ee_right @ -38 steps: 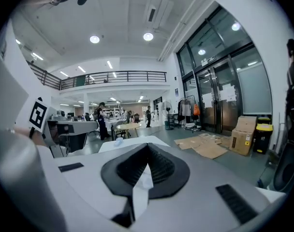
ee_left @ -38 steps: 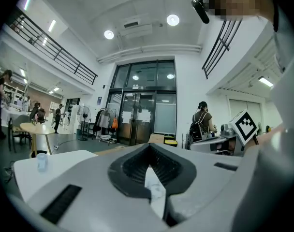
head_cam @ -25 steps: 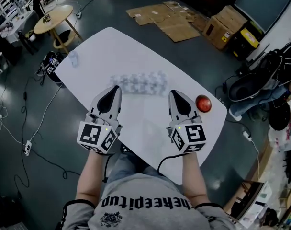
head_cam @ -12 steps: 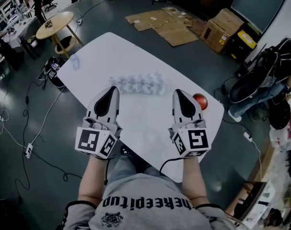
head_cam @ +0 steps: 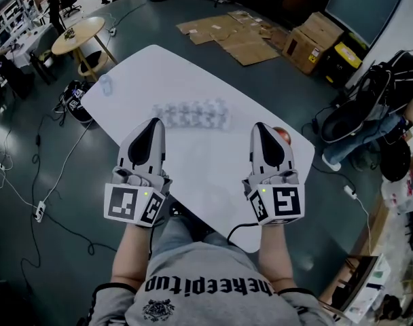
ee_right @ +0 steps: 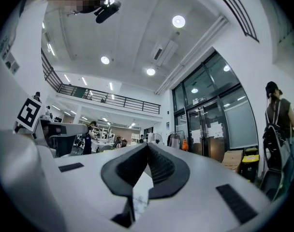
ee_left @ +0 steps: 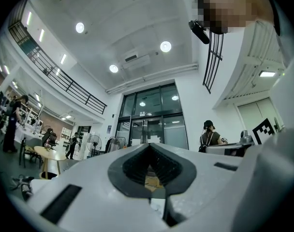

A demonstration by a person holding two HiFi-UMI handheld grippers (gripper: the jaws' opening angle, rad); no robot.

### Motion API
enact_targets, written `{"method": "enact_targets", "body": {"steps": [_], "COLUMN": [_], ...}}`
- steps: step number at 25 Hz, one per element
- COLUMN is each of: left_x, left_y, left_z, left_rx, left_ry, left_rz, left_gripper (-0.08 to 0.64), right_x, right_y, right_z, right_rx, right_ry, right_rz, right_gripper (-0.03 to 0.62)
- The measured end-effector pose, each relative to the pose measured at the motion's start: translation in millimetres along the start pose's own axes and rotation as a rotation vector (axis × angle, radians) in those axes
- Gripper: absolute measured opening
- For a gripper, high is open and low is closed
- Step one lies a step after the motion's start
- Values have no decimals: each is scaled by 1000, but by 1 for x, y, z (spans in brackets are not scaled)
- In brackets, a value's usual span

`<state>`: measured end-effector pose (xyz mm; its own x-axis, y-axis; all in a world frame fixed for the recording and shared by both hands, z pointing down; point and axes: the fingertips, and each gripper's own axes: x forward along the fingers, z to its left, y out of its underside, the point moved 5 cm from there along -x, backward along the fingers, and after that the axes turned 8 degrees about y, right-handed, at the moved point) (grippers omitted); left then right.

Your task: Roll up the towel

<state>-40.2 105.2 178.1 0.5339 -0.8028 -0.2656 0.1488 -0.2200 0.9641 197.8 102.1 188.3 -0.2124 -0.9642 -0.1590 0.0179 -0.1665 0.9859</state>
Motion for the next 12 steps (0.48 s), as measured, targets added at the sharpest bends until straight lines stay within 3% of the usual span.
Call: {"method": "enact_targets", "body": {"steps": [12], "left_x": [-11], "left_y": [-8], "left_z": [-6], "left_rx": [34], "left_ry": [-65], "left_rz": [-19], "left_gripper": [5], "right_x": [-15], "right_y": [-12], "right_z": [-8], "right_rx": [4], "right_ry": [25], "right_rz": [-46], "right_gripper": [2]}}
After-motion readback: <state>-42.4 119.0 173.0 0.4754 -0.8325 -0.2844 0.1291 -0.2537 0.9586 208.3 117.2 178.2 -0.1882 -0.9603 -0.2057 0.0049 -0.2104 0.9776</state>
